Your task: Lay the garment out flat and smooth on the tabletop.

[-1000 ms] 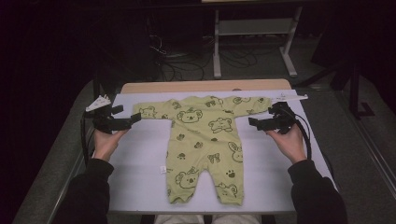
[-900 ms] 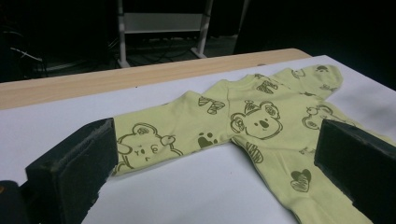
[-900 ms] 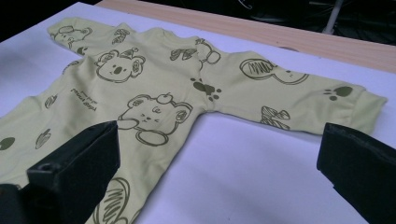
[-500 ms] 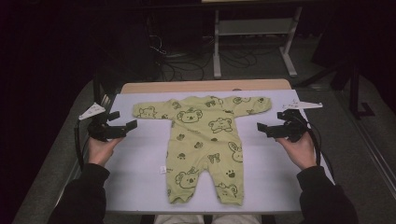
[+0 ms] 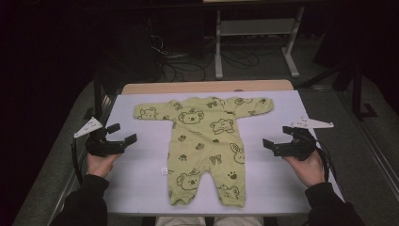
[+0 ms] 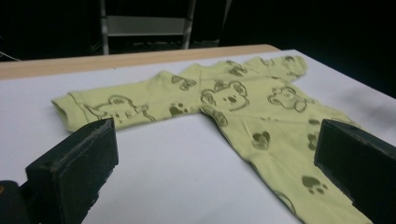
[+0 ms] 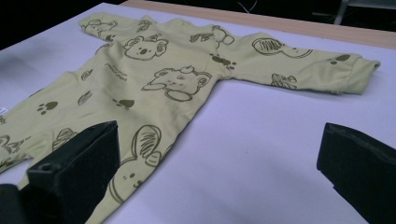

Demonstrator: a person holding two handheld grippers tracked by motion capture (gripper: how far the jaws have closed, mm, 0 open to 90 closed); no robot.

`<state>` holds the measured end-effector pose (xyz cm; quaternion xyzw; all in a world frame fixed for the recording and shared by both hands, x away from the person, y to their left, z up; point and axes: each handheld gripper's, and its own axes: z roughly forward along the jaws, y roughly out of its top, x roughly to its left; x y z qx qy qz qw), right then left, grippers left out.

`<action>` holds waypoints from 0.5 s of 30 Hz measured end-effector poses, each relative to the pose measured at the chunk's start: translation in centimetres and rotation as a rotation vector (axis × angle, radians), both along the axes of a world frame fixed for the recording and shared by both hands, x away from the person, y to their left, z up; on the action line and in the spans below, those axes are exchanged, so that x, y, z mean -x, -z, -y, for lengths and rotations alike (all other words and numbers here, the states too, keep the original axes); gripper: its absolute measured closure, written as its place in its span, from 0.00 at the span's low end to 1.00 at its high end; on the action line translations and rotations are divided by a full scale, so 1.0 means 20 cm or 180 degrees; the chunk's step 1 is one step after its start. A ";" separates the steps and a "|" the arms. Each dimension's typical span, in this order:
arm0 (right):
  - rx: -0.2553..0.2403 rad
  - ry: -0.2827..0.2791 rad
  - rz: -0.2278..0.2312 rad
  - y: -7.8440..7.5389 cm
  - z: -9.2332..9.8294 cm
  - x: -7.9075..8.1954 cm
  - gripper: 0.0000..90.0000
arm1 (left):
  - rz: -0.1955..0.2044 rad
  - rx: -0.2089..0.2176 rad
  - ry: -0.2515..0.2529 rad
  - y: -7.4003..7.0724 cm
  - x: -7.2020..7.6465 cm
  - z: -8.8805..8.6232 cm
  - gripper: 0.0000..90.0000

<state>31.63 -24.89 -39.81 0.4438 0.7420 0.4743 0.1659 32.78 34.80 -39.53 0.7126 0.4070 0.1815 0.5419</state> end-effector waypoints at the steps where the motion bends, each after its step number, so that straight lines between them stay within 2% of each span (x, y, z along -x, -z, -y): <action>1: -0.0007 0.0000 0.0011 0.01 0.00 0.01 0.00 | 0.0001 -0.0034 0.0019 0.01 0.01 0.00 0.00; 3: -0.0026 0.0012 0.0031 0.02 0.01 0.04 0.00 | -0.0010 -0.0098 0.0055 0.03 0.04 0.01 0.00; 7: -0.0025 -0.0005 0.0039 0.06 0.03 0.09 0.00 | -0.0018 -0.0126 0.0115 0.07 0.10 0.01 0.00; 10: -0.0003 -0.0020 0.0019 0.09 0.03 0.12 0.00 | 0.0148 -0.0227 0.0167 0.09 0.14 0.02 0.00; 11: 0.0000 -0.0035 0.0018 0.09 0.03 0.13 0.00 | 0.0157 -0.0231 0.0182 0.09 0.15 0.02 0.00; 15: -0.0029 -0.0054 0.0063 0.10 0.03 0.16 0.00 | 0.0100 -0.0226 0.0233 0.11 0.16 0.02 0.00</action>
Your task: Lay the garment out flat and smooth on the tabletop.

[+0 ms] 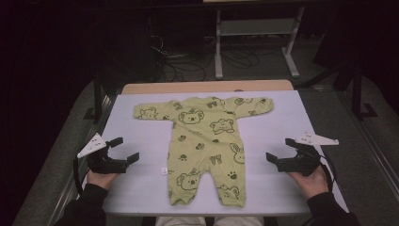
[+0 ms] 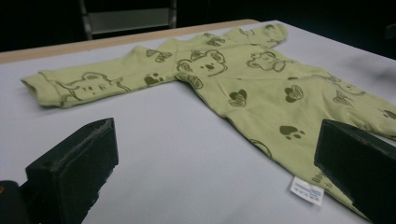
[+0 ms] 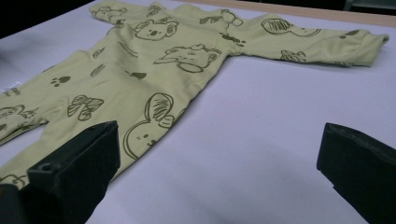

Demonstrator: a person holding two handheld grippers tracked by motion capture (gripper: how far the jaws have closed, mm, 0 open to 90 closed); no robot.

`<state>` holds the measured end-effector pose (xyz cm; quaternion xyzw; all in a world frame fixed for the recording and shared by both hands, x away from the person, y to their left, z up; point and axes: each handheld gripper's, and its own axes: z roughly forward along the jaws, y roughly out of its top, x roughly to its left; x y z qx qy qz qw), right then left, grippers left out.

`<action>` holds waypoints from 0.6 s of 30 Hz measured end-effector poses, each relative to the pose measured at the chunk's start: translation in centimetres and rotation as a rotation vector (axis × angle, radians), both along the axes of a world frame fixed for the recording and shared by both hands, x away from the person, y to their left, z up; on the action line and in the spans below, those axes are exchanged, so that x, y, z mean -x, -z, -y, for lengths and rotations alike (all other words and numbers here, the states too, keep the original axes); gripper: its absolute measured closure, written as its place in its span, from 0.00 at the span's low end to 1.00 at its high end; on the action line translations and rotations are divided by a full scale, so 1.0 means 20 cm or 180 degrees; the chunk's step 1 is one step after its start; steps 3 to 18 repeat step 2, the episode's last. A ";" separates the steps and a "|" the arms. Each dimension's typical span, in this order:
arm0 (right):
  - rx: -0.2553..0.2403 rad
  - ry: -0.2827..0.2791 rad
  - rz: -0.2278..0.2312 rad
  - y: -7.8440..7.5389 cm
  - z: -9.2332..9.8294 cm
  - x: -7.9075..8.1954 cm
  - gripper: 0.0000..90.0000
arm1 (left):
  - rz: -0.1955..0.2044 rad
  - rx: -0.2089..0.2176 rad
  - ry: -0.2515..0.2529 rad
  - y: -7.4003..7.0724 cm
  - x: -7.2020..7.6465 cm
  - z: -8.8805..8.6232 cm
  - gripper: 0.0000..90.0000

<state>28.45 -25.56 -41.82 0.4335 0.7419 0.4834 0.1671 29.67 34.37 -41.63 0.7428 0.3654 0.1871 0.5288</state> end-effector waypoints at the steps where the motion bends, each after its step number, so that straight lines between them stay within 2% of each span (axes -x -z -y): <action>1: -0.0008 -0.0002 0.0011 0.00 0.00 0.00 0.00 | -0.0007 0.0008 -0.0011 0.00 0.00 0.00 0.00; 18: -0.0016 -0.0009 0.0027 0.00 0.00 0.00 0.00 | -0.0021 0.0021 -0.0014 0.00 0.00 0.00 0.00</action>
